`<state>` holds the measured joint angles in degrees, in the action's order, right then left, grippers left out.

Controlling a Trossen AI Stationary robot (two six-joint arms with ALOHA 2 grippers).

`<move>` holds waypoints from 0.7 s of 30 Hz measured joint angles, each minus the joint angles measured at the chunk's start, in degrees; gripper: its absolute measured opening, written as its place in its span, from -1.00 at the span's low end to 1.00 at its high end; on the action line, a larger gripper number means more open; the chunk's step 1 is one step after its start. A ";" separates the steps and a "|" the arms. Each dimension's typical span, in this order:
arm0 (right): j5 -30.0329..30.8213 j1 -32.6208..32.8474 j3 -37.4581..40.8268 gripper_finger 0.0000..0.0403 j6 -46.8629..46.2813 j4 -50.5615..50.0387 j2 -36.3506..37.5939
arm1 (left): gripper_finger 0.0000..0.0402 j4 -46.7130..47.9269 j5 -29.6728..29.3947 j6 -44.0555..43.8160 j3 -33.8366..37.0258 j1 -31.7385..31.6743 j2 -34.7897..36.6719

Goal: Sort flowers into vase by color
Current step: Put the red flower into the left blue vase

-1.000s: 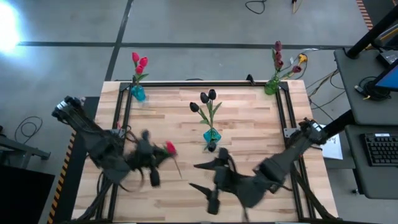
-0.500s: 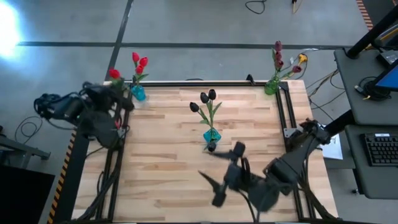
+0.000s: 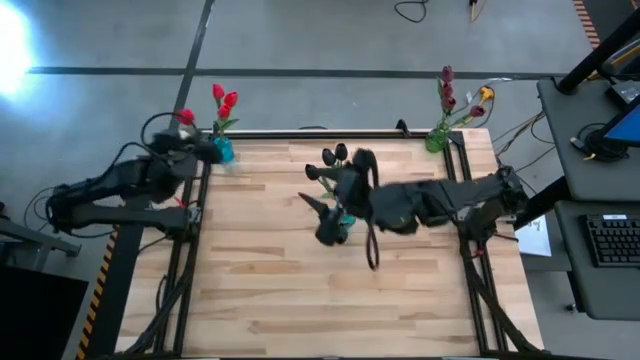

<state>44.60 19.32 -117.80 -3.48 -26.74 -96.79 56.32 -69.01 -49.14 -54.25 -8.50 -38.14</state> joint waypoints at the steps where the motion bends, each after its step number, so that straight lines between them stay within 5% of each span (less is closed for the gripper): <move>1: -1.48 -1.04 0.00 0.28 -0.31 0.00 0.00 | -1.00 -4.78 1.78 1.42 2.23 -0.12 0.48; 5: -4.55 -3.28 0.00 0.26 -1.89 -0.04 0.00 | -1.00 -17.21 -0.42 6.10 8.90 -0.64 2.26; 14: -4.58 -3.42 0.01 0.26 -3.37 -3.28 0.52 | -1.00 -18.61 -3.12 13.59 10.21 -11.62 9.08; 21: -4.17 -4.49 0.02 0.25 -2.98 -3.13 0.63 | -1.00 -35.41 10.25 29.64 11.07 -21.00 9.79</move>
<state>40.43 14.83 -117.78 -6.46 -29.87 -96.16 20.92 -58.77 -19.50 -43.18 -29.50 -28.36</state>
